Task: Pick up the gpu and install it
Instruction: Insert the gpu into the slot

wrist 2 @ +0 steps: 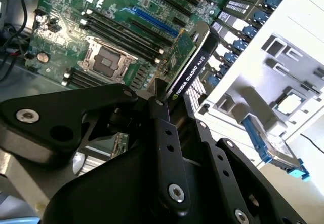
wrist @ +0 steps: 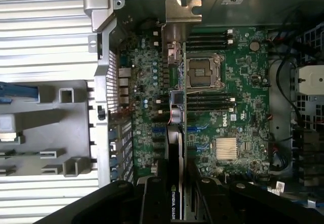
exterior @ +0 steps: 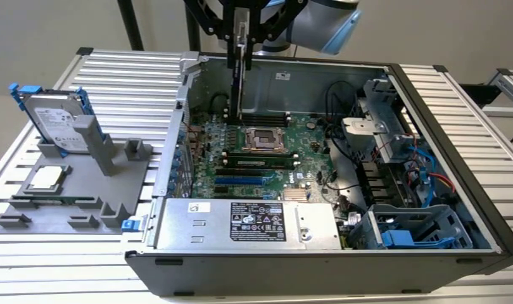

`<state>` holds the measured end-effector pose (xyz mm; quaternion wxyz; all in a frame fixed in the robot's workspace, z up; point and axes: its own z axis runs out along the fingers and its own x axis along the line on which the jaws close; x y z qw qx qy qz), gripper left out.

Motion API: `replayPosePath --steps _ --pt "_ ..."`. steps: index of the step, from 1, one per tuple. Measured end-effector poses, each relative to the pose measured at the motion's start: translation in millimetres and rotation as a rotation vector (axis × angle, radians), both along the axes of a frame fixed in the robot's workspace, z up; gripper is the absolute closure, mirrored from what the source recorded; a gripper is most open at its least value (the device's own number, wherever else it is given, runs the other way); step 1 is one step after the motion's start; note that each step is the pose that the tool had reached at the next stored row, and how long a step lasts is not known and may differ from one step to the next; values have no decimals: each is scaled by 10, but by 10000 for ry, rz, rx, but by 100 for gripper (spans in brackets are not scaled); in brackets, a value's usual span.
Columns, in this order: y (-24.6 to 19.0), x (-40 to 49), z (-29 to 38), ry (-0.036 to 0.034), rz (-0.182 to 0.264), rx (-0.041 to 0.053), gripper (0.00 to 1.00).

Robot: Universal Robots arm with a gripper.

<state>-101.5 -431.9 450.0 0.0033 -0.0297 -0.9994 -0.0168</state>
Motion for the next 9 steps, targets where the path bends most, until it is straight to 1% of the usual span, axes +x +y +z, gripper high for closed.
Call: replayPosePath --steps 3,9 --pt "6 35 1 1 -1 -1 100" --pt "13 143 0 1 -1 0 100"
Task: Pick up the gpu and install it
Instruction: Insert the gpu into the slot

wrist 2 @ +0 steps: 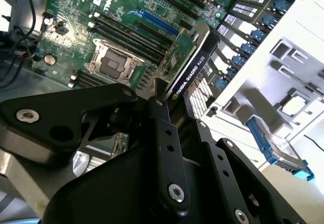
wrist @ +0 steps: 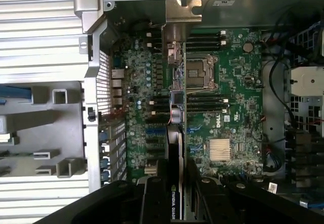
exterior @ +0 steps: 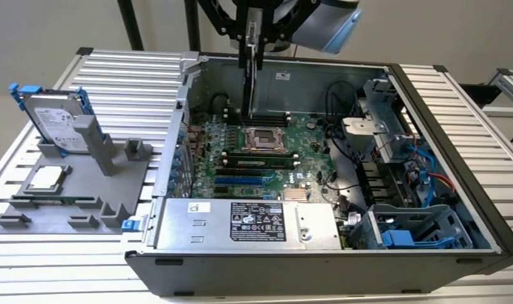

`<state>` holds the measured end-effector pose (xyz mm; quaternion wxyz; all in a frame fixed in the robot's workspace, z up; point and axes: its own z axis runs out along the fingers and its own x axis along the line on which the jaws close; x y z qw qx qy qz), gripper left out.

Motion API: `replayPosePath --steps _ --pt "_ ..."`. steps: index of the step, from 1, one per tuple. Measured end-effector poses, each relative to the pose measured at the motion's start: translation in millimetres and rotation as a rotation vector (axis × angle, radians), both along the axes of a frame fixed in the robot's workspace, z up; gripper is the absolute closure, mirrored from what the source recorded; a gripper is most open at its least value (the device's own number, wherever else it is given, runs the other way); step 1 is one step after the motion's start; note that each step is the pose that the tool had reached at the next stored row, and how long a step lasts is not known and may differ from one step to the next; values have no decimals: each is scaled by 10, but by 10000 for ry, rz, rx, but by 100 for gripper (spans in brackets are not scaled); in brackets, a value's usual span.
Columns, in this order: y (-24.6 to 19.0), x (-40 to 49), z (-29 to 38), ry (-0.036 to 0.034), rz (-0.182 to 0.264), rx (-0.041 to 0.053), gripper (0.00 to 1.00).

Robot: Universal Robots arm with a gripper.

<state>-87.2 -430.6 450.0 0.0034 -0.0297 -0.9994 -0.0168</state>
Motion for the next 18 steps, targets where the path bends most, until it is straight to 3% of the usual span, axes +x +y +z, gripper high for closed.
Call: replayPosePath --steps 18 --pt "20 199 0 0 0 0 100"
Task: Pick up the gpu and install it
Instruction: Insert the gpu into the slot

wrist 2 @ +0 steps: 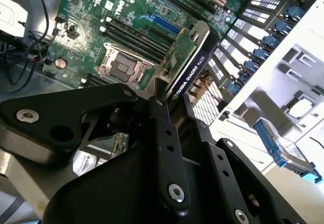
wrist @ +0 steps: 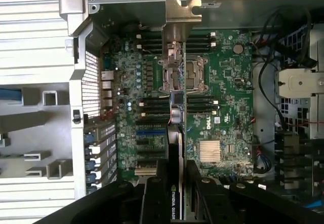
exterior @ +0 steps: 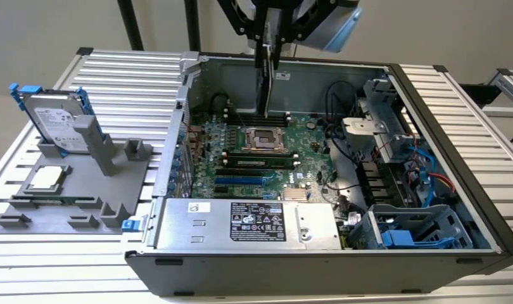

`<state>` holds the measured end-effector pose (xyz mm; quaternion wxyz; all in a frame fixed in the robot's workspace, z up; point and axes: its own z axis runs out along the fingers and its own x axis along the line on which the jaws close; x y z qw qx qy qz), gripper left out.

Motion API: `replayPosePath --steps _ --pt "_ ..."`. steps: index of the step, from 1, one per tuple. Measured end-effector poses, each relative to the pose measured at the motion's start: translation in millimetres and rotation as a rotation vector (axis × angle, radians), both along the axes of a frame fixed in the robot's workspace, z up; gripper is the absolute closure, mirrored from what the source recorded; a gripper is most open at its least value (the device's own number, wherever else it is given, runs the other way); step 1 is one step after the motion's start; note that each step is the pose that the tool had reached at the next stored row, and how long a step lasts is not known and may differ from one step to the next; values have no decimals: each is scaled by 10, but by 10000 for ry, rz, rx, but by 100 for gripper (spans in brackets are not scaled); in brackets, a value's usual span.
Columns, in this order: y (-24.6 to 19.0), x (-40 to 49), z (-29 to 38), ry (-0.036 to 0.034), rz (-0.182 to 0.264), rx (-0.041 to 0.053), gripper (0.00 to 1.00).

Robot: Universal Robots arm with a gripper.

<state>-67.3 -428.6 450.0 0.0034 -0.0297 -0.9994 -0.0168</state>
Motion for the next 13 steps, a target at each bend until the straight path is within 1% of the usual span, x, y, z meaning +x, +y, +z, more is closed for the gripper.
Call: replayPosePath --steps 3,13 --pt "0 34 0 0 0 0 100" --pt "0 80 0 22 0 0 100"
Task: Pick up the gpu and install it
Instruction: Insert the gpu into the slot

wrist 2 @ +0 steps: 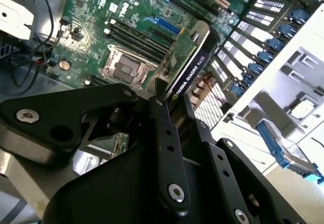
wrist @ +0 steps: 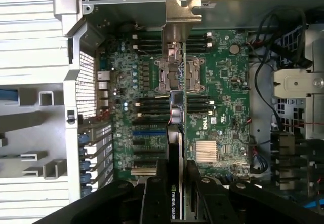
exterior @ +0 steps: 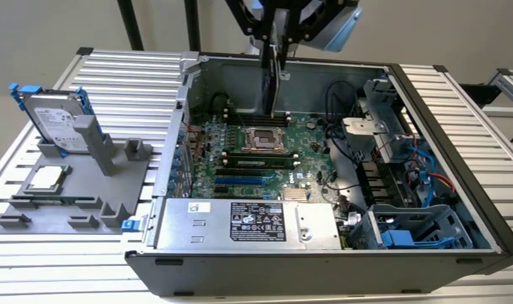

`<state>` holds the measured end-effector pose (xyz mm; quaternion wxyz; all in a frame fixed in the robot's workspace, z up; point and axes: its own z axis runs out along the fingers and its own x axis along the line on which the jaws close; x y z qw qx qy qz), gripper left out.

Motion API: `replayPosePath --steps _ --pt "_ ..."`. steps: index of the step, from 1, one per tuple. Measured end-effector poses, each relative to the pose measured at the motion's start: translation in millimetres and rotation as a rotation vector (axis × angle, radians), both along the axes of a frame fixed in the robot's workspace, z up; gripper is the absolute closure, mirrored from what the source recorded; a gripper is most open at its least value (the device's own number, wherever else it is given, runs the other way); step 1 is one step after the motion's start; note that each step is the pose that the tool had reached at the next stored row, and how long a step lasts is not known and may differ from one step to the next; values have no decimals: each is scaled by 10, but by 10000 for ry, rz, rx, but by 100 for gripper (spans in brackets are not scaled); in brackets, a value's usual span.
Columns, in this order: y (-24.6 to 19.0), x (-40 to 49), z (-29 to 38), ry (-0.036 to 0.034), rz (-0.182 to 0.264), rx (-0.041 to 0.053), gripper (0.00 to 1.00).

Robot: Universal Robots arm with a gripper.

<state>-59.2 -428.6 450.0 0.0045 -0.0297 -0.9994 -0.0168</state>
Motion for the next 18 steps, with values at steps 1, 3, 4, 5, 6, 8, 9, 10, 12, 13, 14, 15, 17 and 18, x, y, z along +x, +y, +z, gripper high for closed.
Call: replayPosePath --steps 1,3,4,5,6,8,9,10,12,13,14,15,17,18 --pt "0 5 0 2 0 0 100" --pt "0 14 0 7 0 0 100" --pt "0 18 0 9 0 0 100" --pt "0 23 0 11 0 0 100" --pt "0 28 0 13 0 0 100" --pt "0 37 0 17 0 1 100" --pt "0 42 0 20 0 0 100" --pt "0 47 0 22 0 0 100" --pt "0 53 0 25 0 -1 100" --pt "0 60 0 25 1 -1 100" --pt "1 72 0 25 0 0 100" --pt "2 82 0 25 0 -1 100" --pt "4 96 0 25 1 0 100" --pt "4 96 0 24 0 0 100"
